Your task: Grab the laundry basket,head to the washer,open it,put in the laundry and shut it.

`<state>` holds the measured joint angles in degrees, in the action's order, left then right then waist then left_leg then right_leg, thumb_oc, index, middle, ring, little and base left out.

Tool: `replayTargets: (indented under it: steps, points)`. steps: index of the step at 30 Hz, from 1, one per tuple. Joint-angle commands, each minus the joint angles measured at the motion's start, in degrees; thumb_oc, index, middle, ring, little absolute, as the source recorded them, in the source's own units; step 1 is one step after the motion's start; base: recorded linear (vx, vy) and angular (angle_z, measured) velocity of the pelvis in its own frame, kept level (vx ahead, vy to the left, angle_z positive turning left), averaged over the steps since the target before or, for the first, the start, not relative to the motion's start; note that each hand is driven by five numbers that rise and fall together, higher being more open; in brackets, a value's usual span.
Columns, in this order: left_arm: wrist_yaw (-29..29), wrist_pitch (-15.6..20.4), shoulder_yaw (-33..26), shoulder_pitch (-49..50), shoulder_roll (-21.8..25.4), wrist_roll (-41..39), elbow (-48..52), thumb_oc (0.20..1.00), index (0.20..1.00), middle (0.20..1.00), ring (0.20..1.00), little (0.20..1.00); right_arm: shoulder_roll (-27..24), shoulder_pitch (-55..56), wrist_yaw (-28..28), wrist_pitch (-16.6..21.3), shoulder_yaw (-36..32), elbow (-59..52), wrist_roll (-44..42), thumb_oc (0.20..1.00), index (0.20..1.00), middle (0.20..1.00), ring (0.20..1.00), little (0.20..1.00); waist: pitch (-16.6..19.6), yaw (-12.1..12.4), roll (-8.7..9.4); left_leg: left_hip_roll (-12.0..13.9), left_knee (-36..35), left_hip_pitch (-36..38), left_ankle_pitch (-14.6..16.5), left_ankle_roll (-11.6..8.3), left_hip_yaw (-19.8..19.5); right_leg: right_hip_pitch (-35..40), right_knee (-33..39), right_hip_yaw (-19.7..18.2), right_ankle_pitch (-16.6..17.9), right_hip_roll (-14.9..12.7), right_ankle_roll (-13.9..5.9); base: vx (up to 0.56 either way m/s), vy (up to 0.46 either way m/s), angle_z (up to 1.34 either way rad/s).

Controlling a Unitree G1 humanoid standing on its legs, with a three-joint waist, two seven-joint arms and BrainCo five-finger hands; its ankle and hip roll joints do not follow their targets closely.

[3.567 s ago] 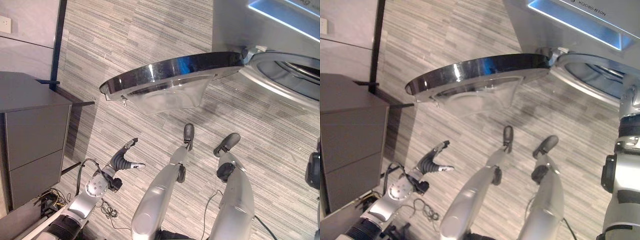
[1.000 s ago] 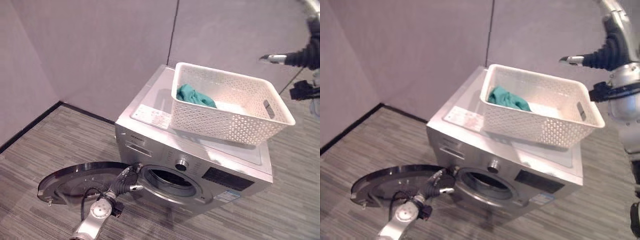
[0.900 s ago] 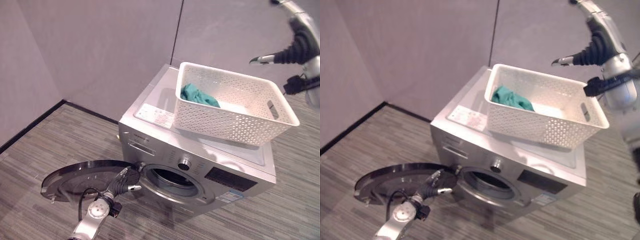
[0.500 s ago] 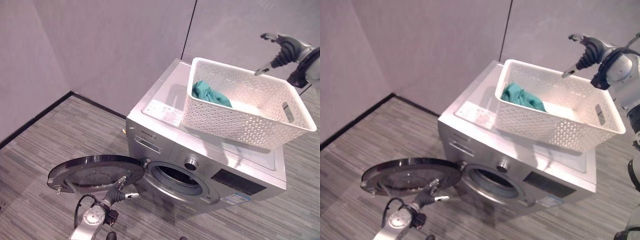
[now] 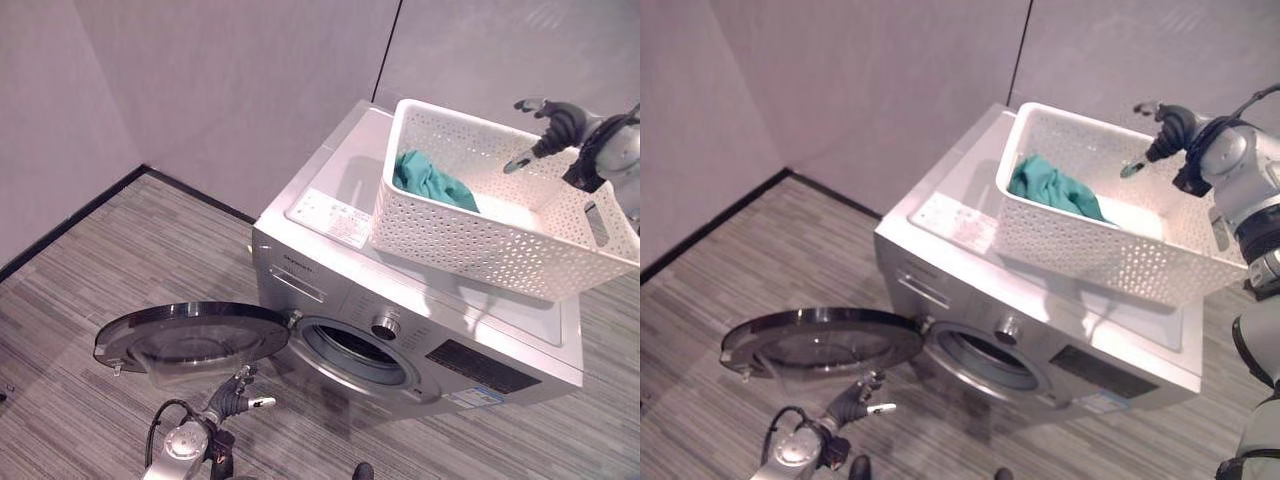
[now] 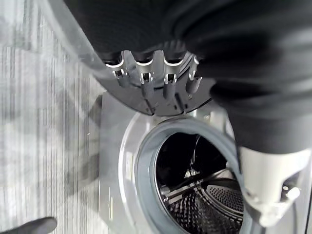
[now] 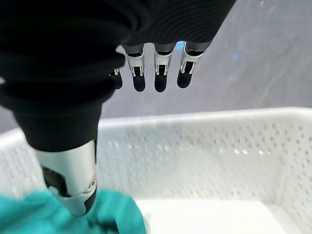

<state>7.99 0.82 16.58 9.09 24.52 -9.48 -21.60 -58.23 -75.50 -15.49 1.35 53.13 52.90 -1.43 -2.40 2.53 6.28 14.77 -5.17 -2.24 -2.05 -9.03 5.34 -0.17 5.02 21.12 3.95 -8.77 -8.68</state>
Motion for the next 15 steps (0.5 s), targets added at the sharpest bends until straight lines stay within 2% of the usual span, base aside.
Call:
replayTargets:
  steps: [1, 4, 7, 15]
  points:
    - [0.4, 1.9, 1.2, -3.7, 1.2, -1.8, 2.0, 1.000, 1.000, 1.000, 1.000, 1.000, -3.0, -9.6, 0.7, 0.0, 2.6, 3.1, -0.8, 1.000, 1.000, 1.000, 1.000, 1.000, -1.2, 2.1, 0.09, 3.7, 4.2, 3.0, -0.1, 0.03, 1.4, 0.6, 0.0, -0.5, -2.8, 1.3, -0.18, 0.00, 0.000, 0.00]
    - [0.7, 1.2, 2.5, -5.2, 1.7, -1.8, 1.8, 1.000, 1.000, 1.000, 1.000, 1.000, -0.3, -9.7, -1.0, -0.9, 3.8, 6.6, -1.1, 1.000, 1.000, 1.000, 1.000, 1.000, -2.7, 3.6, 1.04, 5.1, 5.1, 1.8, -1.9, -0.65, 1.4, 0.2, 0.0, 0.3, -2.9, 2.6, 0.21, 0.08, -0.092, -0.01]
    - [0.9, 0.8, 2.0, -4.7, 2.6, -1.7, 2.5, 1.000, 1.000, 1.000, 1.000, 1.000, -1.1, -9.7, -3.5, -1.8, 6.6, 3.4, -0.4, 1.000, 1.000, 1.000, 1.000, 1.000, -3.5, 4.0, 1.62, 6.7, 5.9, 1.1, -3.0, -1.28, 1.1, -0.3, 0.0, 0.3, -3.3, 3.9, 0.62, 0.08, -0.111, 0.00]
    - [0.1, 0.5, 1.4, -4.8, 2.9, -1.8, 1.8, 1.000, 1.000, 1.000, 1.000, 1.000, -1.0, -7.2, -4.9, -1.9, 7.3, 0.2, 0.2, 1.000, 1.000, 1.000, 1.000, 1.000, -4.4, 4.4, 2.56, 7.8, 6.2, 0.1, -5.7, -1.59, 0.5, -1.6, -0.1, 0.1, -3.3, 5.6, 1.05, 0.04, -0.055, 0.04]
